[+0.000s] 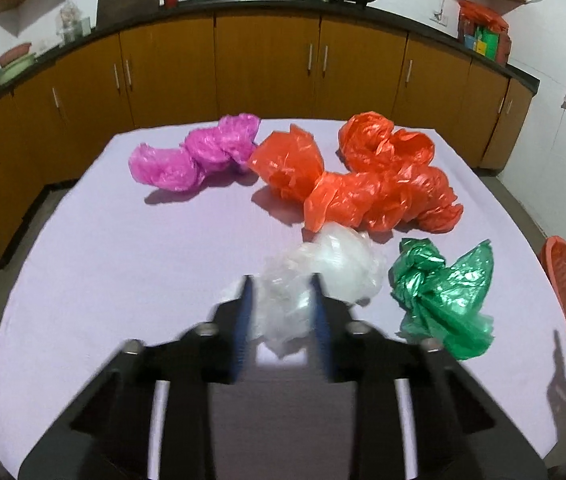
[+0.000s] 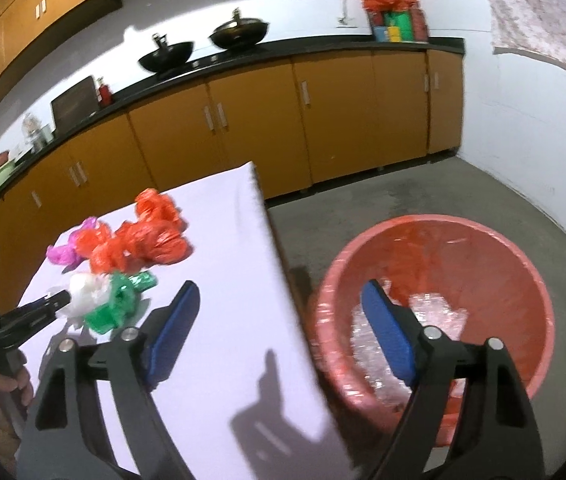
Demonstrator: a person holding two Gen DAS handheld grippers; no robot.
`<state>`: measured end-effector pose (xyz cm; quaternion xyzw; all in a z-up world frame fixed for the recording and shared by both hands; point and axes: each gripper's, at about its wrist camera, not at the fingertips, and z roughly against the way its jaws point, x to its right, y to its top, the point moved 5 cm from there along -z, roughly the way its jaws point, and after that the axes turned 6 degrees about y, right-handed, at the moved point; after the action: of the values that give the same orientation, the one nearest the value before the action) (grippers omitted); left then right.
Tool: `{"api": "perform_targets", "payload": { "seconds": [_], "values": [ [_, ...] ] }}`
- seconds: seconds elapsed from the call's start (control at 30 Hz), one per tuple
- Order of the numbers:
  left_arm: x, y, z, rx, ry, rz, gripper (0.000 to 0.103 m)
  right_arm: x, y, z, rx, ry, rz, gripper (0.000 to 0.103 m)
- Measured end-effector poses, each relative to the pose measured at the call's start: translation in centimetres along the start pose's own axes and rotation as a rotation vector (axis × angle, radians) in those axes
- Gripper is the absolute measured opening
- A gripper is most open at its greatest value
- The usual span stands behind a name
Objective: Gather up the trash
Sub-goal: 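Grasp the clear plastic bag with the left gripper while the right gripper reaches the green bag, then close the right gripper on the green bag and lift it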
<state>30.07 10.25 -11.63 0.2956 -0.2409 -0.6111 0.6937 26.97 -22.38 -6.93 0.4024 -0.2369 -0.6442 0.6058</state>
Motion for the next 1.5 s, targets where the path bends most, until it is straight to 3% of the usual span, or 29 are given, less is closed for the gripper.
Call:
{"api": "perform_targets", "payload": {
  "seconds": [0.07, 0.17, 0.43, 0.77, 1.17, 1.4, 1.5],
  "values": [
    [-0.6, -0.1, 0.1, 0.007, -0.003, 0.005, 0.010, -1.6, 0.0, -0.7, -0.013, 0.027, 0.018, 0.077],
    [-2.0, 0.0, 0.5, 0.019, -0.001, 0.019, 0.008, -3.7, -0.2, -1.5, -0.032, 0.061, 0.037, 0.074],
    [-8.7, 0.0, 2.0, 0.059, 0.078, 0.094, 0.008, -10.3, -1.1, -5.4, -0.117, 0.162, 0.095, 0.053],
    [-15.2, -0.3, 3.0, 0.077, 0.157, 0.170, 0.008, -15.0, -2.2, -10.5, -0.209, 0.204, 0.092, 0.041],
    [-16.8, -0.5, 2.8, 0.076, 0.167, 0.185, 0.008, -15.9, -3.4, -13.0, -0.267, 0.183, 0.091, 0.028],
    [-16.5, -0.5, 2.7, 0.074, 0.160, 0.181, 0.008, -16.3, -3.6, -12.9, -0.273, 0.193, 0.111, 0.008],
    [-16.2, -0.5, 2.8, 0.075, 0.158, 0.177, 0.008, -16.2, -3.7, -12.6, -0.271, 0.195, 0.112, 0.007]
  ]
}}
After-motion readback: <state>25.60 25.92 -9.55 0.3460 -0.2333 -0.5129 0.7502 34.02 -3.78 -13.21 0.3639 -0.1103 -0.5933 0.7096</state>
